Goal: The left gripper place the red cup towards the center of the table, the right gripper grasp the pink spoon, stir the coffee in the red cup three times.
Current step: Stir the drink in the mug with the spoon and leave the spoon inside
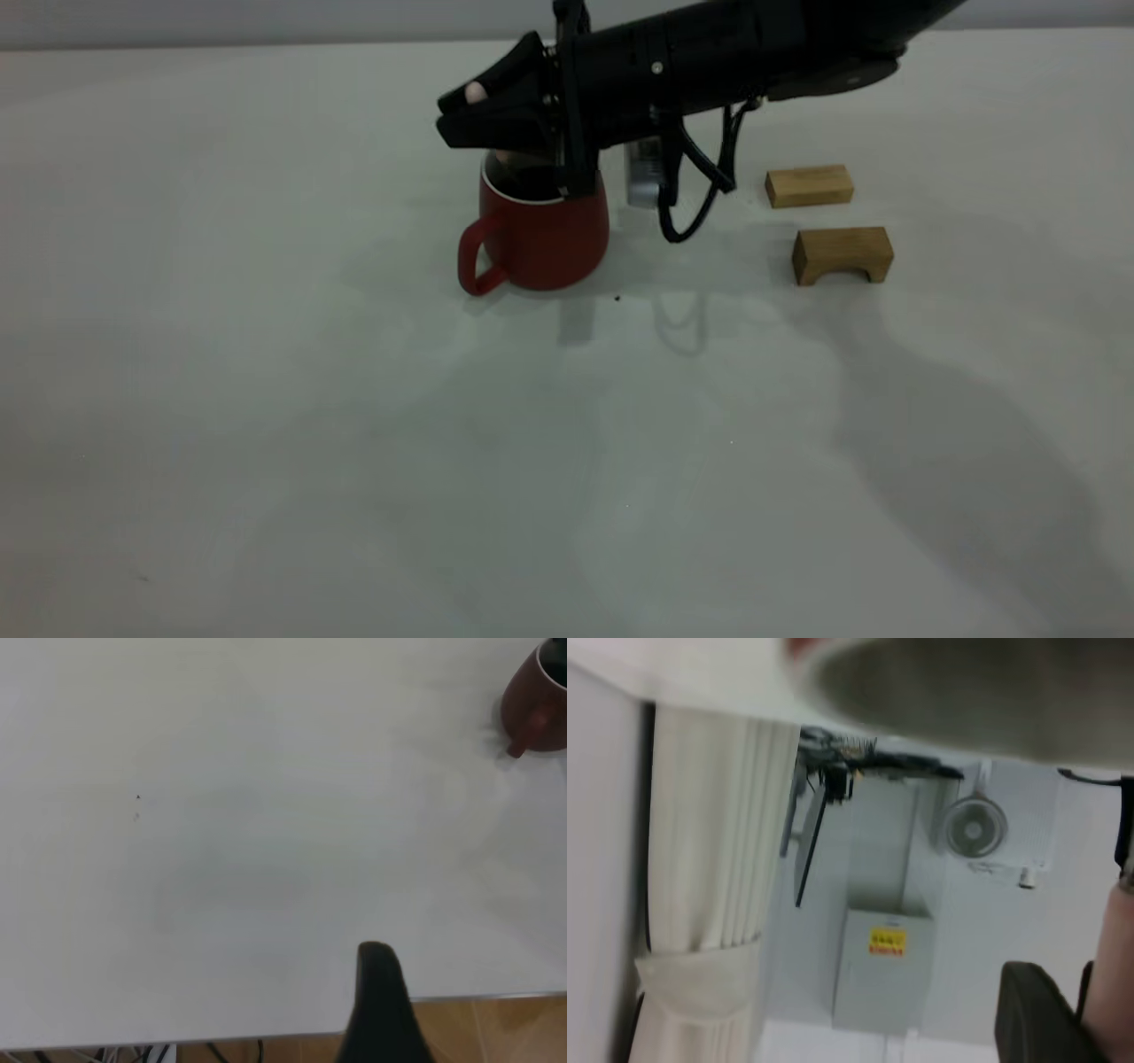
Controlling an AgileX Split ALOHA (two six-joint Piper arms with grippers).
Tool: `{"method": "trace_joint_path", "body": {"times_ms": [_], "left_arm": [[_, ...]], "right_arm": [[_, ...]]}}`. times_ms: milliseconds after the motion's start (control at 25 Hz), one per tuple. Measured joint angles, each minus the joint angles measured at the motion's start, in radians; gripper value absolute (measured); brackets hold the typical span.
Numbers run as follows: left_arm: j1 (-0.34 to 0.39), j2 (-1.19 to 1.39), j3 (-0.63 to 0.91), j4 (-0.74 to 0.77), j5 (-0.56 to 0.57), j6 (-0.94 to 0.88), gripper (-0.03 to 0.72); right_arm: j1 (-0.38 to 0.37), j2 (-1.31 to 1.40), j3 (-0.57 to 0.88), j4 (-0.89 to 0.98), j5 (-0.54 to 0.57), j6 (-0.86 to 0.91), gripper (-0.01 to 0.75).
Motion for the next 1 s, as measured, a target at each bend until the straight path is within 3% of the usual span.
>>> {"method": "trace_joint_path", "body": {"times_ms": [320,560,800,1000], "left_arm": [[0.000,0.000,0.000,0.000,0.000,0.000,0.586],[0.000,0.000,0.000,0.000,0.000,0.000,0.586],[0.000,0.000,0.000,0.000,0.000,0.000,0.586],[0.000,0.000,0.000,0.000,0.000,0.000,0.586]], "right_arm": [[-0.062,-0.014,0.050,0.006,-0.014,-0.004,0.116],[-0.048,-0.068,0.151,0.010,-0.035,-0.005,0.116],[-0.005,-0.005,0.002,0.004,0.011,0.012,0.116],[-0.026,0.013,-0.040,0.003,0.002,0.009,0.116]]}}
